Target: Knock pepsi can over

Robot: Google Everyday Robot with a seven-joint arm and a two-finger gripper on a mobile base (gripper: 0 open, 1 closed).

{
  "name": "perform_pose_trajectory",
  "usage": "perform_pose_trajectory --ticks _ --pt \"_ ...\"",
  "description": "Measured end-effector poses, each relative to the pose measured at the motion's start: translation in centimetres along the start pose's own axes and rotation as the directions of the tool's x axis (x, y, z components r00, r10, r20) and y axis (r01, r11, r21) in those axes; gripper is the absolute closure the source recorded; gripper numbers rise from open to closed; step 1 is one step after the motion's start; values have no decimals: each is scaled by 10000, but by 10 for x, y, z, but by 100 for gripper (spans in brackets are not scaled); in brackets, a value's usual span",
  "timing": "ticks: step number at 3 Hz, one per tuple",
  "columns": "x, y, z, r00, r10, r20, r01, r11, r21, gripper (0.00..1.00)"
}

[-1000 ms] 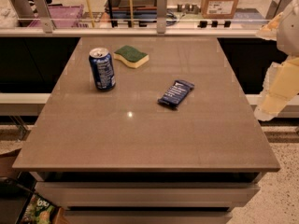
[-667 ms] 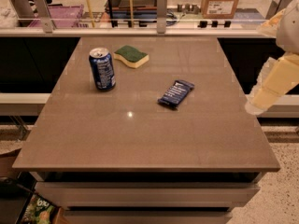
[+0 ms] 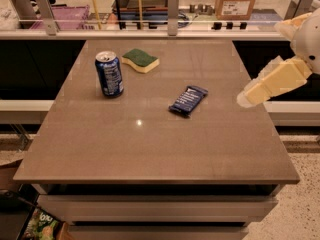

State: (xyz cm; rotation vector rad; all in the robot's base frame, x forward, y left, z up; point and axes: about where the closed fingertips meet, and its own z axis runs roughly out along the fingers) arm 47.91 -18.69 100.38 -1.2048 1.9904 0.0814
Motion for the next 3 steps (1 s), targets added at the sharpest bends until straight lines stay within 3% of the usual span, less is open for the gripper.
perform_pose_trajectory --ticks 1,2,3 --pt "-16 -13 12 9899 178 1403 -248 9985 483 0" --pt "-35 -22 29 9687 -3 2482 -126 9986 505 0" --pt "-51 -23 51 9408 -161 3386 127 9998 121 0"
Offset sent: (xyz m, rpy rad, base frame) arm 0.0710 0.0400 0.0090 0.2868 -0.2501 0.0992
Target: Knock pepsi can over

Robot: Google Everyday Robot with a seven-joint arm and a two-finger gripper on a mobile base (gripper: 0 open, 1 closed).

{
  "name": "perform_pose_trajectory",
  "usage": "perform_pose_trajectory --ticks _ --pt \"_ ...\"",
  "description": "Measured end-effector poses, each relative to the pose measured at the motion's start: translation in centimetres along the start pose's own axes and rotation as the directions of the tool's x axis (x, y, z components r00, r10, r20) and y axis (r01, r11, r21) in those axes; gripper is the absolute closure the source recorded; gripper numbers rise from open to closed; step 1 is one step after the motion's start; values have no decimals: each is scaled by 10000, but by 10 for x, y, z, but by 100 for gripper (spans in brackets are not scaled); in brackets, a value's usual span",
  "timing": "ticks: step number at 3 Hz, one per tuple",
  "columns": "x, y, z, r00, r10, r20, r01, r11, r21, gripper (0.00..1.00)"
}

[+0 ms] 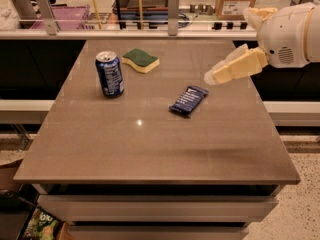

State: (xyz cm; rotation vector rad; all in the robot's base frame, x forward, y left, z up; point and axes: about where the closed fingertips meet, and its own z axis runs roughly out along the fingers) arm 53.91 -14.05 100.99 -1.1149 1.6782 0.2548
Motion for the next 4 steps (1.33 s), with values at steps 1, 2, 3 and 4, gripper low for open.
perform_pose_trajectory --ticks 1,2,3,4 --pt "-1 2 0 10000 -51 -15 51 10000 -15 0" --pt "-8 -7 -9 10000 -83 -8 83 9998 206 0" --pt "-8 -7 -10 10000 -83 -6 83 9997 220 0" --pt "-3 -3 17 9981 170 586 -165 9998 -89 0"
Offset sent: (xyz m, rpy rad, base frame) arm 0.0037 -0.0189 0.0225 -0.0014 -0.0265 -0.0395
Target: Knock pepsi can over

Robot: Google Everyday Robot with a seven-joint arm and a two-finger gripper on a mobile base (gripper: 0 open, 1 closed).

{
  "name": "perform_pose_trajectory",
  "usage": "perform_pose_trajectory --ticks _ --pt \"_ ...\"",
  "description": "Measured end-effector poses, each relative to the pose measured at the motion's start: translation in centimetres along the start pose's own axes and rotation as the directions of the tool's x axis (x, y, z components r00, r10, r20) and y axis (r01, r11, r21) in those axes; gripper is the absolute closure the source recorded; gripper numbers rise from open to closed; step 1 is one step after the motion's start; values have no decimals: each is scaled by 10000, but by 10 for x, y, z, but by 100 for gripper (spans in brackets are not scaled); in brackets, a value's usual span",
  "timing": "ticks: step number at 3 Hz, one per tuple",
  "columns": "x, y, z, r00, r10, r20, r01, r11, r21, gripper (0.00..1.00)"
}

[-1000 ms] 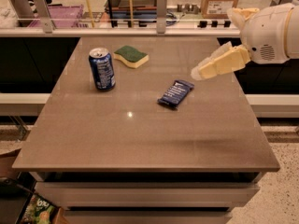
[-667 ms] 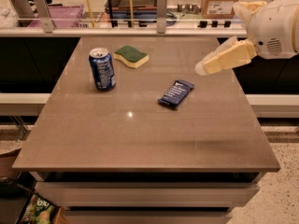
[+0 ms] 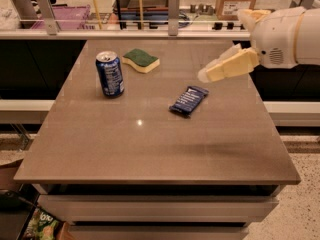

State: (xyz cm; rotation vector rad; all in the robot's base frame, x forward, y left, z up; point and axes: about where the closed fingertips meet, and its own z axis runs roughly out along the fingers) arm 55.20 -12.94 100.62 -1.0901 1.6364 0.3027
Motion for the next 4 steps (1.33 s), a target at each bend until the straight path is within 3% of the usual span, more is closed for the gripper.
perform_pose_trajectory --ticks 2,4 --pt "10 15 56 9931 590 1009 -536 9970 -550 0" --pt "8 36 98 9833 988 1527 -847 9917 -969 0"
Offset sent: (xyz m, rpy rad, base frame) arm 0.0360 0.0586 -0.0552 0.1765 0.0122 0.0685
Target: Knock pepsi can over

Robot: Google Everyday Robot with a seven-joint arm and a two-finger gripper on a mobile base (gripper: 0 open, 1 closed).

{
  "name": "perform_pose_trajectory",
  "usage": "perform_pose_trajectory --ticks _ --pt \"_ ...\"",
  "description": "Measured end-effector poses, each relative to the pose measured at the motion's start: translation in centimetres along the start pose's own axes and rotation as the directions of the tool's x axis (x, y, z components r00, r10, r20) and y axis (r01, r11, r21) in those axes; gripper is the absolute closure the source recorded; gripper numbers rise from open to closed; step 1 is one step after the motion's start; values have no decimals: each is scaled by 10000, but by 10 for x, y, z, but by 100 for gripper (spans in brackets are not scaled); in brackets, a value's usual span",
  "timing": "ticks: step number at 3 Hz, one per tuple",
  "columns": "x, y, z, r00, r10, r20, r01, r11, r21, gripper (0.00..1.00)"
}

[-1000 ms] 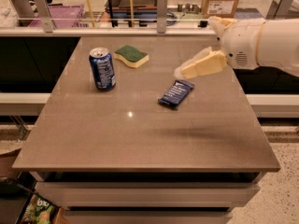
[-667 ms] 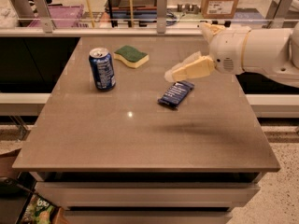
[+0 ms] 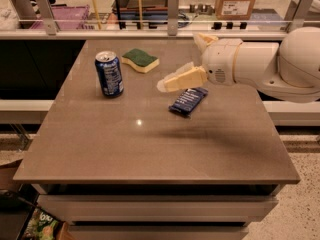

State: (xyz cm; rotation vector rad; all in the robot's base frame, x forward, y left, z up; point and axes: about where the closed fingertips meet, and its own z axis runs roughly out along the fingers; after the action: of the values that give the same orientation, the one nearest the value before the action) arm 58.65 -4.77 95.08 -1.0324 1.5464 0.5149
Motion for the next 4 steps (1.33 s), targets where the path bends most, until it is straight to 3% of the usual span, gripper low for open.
perform_pose_trajectory --ticks 3,4 --pt "5 -7 74 9912 1289 301 -1269 9900 -616 0" --pt "3 -7 99 9899 1354 418 -1312 9871 -918 0"
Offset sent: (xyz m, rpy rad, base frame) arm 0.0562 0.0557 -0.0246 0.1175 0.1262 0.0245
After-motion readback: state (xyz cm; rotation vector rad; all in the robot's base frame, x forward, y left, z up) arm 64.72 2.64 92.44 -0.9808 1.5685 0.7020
